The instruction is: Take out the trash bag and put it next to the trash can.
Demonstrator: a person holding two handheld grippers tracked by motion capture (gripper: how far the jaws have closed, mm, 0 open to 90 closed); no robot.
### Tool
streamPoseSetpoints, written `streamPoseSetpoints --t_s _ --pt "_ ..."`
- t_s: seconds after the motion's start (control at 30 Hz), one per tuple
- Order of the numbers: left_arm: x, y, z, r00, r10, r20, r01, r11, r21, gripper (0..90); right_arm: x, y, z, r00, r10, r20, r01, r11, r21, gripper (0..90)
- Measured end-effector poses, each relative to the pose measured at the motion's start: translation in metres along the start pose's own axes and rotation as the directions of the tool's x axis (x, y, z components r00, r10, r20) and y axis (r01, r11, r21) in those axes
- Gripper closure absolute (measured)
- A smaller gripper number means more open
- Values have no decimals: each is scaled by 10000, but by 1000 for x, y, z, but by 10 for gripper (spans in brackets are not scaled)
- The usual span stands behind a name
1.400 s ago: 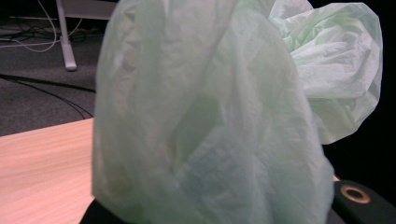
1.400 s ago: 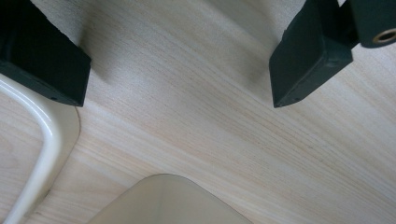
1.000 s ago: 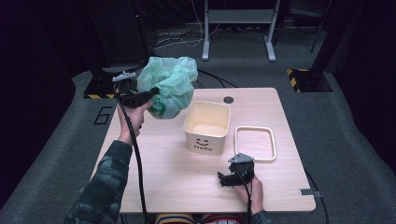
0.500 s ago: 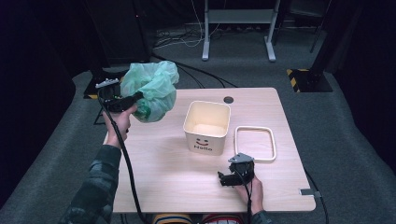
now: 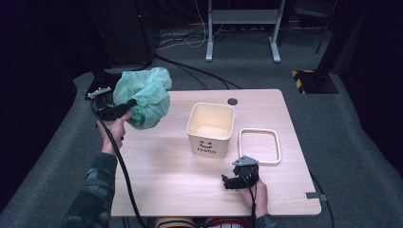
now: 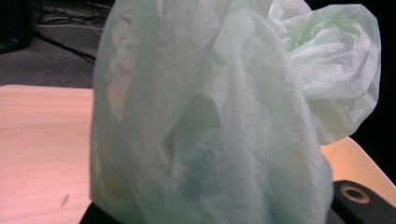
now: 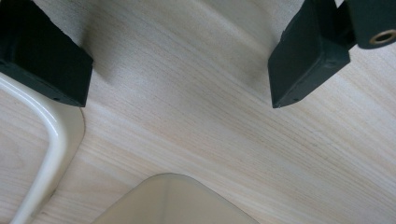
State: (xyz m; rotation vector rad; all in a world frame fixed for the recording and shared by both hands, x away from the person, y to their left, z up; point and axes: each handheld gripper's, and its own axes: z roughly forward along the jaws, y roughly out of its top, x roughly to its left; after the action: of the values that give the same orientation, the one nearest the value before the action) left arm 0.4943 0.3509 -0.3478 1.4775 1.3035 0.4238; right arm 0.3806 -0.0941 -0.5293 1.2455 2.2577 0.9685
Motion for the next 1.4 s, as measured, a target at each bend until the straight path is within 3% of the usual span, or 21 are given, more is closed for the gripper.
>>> streamPoseSetpoints --t_s 0.7,1.4 --pt "18 -25 17 9983 -381 -441 409 9971 642 871 0 0 0 10000 15 -17 -15 10000 -19 59" --pt "21 -29 26 9972 -378 -644 434 9952 878 871 -1 0 0 10000 -4 -27 4 10000 -15 60"
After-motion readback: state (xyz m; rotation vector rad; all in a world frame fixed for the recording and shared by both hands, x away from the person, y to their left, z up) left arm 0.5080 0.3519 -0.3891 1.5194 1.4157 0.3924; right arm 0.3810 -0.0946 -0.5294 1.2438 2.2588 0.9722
